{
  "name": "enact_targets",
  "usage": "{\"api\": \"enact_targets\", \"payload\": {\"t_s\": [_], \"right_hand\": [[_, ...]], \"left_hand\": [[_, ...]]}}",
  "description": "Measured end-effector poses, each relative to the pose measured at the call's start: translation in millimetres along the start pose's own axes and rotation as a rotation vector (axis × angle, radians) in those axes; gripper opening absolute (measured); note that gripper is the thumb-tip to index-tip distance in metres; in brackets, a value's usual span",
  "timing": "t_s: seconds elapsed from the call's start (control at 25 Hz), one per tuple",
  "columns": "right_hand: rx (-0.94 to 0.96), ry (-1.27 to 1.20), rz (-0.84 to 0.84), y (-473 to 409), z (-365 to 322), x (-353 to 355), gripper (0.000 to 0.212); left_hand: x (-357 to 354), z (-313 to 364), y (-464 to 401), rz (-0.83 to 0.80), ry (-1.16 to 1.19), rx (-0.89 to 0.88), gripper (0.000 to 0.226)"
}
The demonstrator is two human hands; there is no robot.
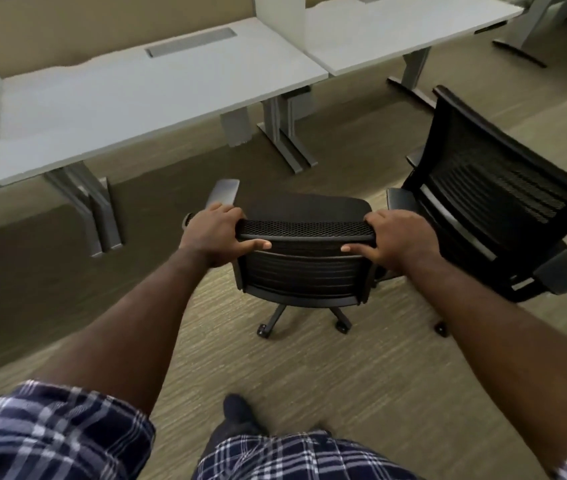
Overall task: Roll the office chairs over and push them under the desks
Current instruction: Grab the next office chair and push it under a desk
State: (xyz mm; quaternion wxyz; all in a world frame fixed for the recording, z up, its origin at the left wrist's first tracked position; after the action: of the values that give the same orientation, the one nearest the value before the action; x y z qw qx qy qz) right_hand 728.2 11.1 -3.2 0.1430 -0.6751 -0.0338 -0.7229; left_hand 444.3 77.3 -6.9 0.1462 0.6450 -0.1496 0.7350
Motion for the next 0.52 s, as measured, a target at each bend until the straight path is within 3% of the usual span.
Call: {"api": "enact_targets", "payload": {"t_s": [0.52], "right_hand": [[0.102,0.023,0.023,-73.6,-20.5,0.8,0.087]], "left_hand": [[11.1,-56.4,-12.6,0.082,0.008,0.075,0.078]]}}
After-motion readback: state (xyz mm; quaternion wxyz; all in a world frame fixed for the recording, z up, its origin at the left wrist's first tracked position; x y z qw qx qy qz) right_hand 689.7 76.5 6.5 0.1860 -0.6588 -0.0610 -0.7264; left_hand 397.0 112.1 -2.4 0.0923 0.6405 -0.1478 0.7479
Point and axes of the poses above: each hand's wrist, its own y-axis away from the middle knuckle, its own x-axis out of the back of the hand, z = x × y, the point moved 8 cm from there along -y, towards the middle knuckle, and after that the axes turned 4 degrees about x, right-handed, at the moved point
